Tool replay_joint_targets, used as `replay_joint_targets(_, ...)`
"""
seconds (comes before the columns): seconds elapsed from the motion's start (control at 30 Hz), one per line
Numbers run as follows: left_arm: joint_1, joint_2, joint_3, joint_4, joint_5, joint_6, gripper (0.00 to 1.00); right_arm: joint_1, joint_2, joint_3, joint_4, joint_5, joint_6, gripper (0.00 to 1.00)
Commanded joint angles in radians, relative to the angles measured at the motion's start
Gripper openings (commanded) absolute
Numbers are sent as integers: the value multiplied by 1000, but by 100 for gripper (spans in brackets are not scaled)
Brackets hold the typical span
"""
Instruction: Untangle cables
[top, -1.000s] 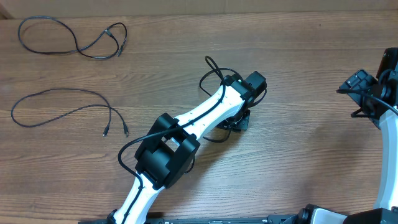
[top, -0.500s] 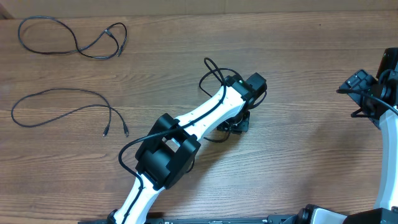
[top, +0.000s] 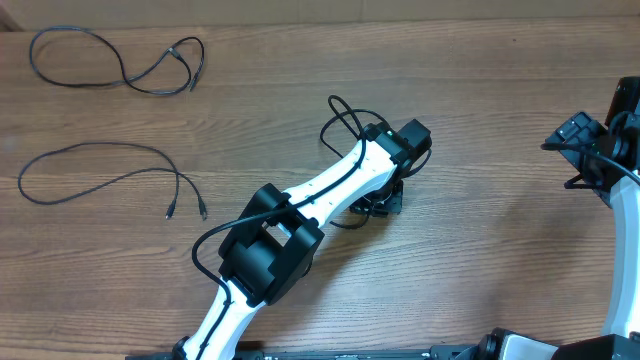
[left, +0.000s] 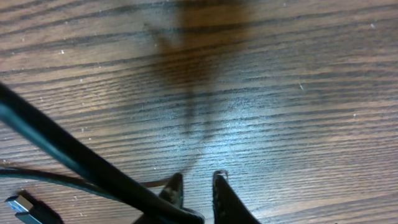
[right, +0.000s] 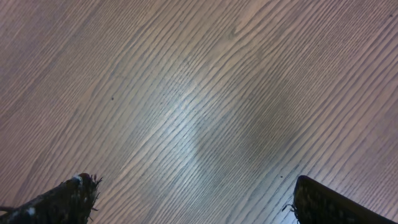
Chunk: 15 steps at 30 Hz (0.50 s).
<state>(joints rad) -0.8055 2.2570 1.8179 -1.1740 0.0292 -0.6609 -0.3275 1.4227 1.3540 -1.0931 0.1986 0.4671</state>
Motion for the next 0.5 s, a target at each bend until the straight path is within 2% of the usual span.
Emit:
replay_joint_targets(0.0,-7,7,-11,3,-21,-24,12,-5,-2,31,3,10,-3,100)
replay_joint_targets(0.1,-7,7,-11,2,-22,-24,5,-5,-2,31,3,10,-3,100)
replay_joint_targets(0.3,-4,1,19,-48,44,-24,4,-5,-2,31,3,10,-3,100)
replay_joint_targets(0.47,16,-17,225,-204,86,-24,4,-5,-2,31,3,10,-3,100)
